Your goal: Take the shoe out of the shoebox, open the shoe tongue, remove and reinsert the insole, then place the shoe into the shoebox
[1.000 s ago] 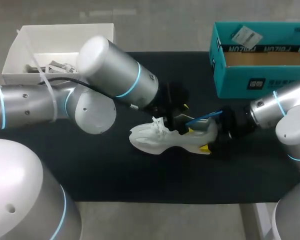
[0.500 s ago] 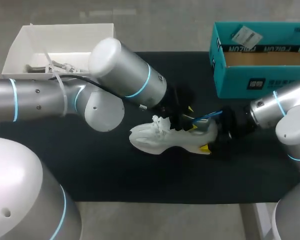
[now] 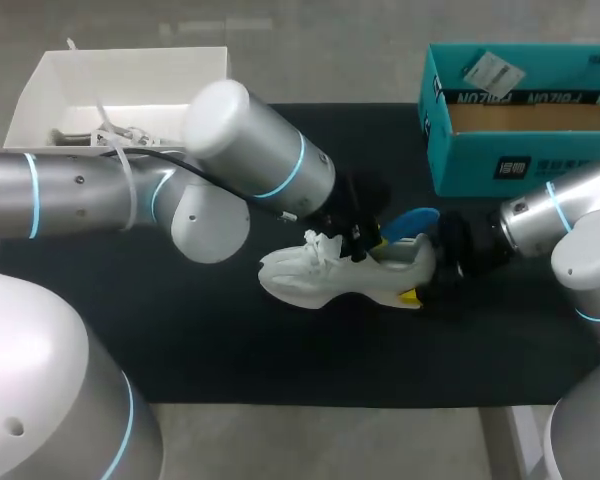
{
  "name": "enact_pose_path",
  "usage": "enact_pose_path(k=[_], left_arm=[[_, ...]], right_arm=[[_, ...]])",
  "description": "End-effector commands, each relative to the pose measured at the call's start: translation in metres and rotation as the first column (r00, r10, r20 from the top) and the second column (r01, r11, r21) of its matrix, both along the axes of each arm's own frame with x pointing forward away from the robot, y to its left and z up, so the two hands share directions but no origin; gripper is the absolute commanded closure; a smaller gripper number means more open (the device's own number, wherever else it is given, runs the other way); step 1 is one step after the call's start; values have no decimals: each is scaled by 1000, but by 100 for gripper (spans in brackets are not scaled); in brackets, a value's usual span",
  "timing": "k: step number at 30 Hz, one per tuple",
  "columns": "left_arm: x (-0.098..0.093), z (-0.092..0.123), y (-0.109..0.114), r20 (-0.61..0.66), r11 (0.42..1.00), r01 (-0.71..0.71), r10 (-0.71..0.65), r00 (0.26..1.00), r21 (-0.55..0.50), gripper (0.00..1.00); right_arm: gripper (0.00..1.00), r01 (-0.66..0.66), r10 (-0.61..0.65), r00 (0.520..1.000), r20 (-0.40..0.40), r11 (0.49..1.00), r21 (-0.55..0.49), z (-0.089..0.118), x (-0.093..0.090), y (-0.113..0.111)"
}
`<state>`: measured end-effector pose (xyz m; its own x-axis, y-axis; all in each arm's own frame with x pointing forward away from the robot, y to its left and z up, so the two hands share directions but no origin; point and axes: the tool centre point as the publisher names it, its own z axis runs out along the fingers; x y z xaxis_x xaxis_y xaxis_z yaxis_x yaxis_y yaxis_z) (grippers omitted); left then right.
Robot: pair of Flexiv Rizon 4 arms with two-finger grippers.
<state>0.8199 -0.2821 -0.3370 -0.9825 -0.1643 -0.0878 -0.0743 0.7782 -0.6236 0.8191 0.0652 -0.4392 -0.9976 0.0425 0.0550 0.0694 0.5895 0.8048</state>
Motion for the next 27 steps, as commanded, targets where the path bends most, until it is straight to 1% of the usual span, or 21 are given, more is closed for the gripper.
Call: enact_pose_path(k=[1, 6, 10, 13, 16, 20, 24, 27], left_arm=[[-7, 21, 11, 0, 1000, 4, -4, 1000, -19, 100], [-7, 45, 10, -11, 998, -4, 3, 1000, -68, 100], [-4, 53, 4, -15, 996, -7, 6, 1000, -90, 100], [-4, 61, -3, -58, 992, -16, 8, 998, -129, 100], [-10, 78, -9, -95, 986, -12, -4, 995, -169, 100], [-21, 103, -12, -112, 980, -27, 5, 994, -197, 100], [-27, 133, -10, -145, 968, -35, -2, 989, -249, 100], [-33, 160, -8, -181, 953, -20, -37, 983, -302, 100]], right_arm=[[100, 1, -1, 1000, 0, 1000, -2, -8, -2, 1], [100, 1, -1, 1000, 0, 1000, -2, -8, -2, 1], [100, 1, -1, 1000, 0, 1000, -2, -8, -2, 1], [100, 1, -1, 1000, 0, 1000, -2, -8, -2, 1], [100, 1, -1, 1000, 0, 1000, -2, -8, -2, 1], [100, 1, -1, 1000, 0, 1000, -2, -8, -2, 1], [100, 1, -1, 1000, 0, 1000, -2, -8, -2, 1], [100, 1, -1, 1000, 0, 1000, -2, -8, -2, 1]])
